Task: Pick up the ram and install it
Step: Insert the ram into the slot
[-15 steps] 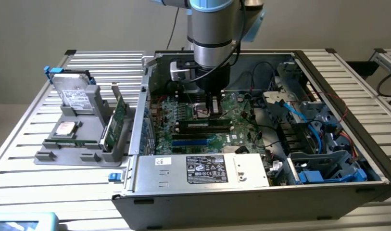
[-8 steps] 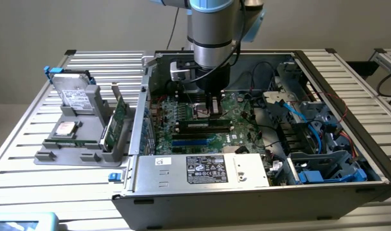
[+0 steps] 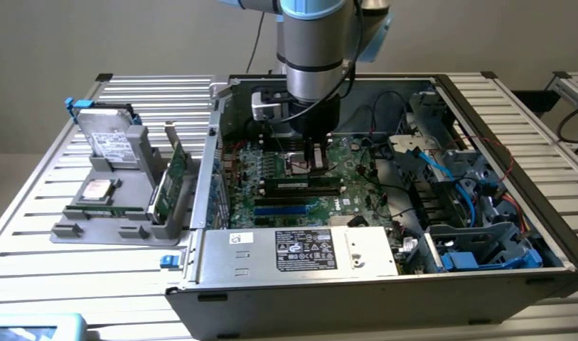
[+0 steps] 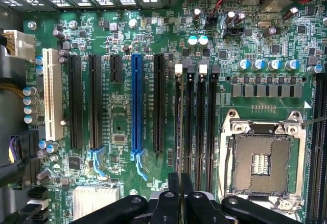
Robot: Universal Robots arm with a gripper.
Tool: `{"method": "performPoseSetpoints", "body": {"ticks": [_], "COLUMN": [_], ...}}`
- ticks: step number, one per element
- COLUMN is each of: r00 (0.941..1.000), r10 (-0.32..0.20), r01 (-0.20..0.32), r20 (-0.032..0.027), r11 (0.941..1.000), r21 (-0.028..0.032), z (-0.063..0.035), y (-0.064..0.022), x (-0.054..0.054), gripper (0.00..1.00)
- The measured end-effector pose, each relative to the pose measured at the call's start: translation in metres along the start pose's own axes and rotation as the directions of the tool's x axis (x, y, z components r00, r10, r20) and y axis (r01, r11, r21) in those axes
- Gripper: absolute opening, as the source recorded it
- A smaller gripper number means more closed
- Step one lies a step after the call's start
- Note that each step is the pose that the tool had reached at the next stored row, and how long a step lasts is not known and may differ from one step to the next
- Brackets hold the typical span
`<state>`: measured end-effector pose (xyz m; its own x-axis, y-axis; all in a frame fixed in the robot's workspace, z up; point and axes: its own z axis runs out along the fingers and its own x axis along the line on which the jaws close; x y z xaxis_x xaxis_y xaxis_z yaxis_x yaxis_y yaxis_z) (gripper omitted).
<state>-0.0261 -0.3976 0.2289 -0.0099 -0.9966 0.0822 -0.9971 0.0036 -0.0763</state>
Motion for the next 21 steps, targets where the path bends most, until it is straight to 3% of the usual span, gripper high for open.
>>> {"method": "performPoseSetpoints", "body": {"ticks": [12,21], "r00": [1.0000,1.0000], "r10": [0.000,0.000], "r01": [0.000,0.000], "r20": [0.0001,-0.0001], "r11": [1.0000,1.0000], "r21": [-0.0001,0.0042], "z": [0.0000,0.0007], "y": [0.0000,0.0006], "x": [0.0014,0.0014], "gripper": [0.13,0.13]}}
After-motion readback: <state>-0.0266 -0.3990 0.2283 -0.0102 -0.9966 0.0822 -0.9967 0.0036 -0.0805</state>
